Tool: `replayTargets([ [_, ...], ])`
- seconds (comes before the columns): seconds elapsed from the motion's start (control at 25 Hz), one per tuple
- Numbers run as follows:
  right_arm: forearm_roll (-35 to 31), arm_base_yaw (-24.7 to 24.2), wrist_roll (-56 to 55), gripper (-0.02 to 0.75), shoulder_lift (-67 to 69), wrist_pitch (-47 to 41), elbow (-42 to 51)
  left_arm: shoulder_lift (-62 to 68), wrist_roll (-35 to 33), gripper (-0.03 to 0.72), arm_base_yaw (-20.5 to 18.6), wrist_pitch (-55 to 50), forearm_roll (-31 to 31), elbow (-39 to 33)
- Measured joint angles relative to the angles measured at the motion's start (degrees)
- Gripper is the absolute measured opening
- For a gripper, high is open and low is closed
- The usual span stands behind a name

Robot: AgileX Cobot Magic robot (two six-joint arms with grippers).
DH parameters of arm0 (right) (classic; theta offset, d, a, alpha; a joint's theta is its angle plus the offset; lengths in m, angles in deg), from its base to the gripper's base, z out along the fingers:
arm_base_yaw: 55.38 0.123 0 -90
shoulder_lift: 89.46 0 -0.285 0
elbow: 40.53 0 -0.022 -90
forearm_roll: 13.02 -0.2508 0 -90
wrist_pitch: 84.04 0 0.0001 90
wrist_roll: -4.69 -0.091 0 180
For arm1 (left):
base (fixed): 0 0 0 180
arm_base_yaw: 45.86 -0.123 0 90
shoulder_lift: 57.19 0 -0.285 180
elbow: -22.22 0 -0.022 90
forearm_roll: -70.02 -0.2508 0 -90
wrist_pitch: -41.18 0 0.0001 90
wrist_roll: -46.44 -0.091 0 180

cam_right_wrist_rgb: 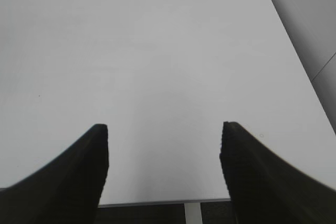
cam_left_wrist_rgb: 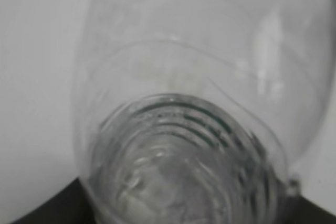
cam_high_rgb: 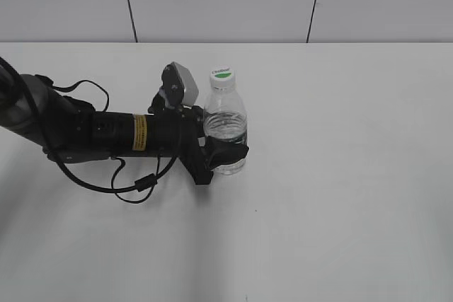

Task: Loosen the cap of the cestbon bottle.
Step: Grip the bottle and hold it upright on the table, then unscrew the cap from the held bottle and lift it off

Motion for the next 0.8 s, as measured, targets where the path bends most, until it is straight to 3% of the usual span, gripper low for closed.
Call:
replayTargets([
  [0.8,0.0,0.0,0.0,0.516,0.0,0.0,0.0,0.0,0.0,0.375,0.1,0.0,-0.1,0.0],
])
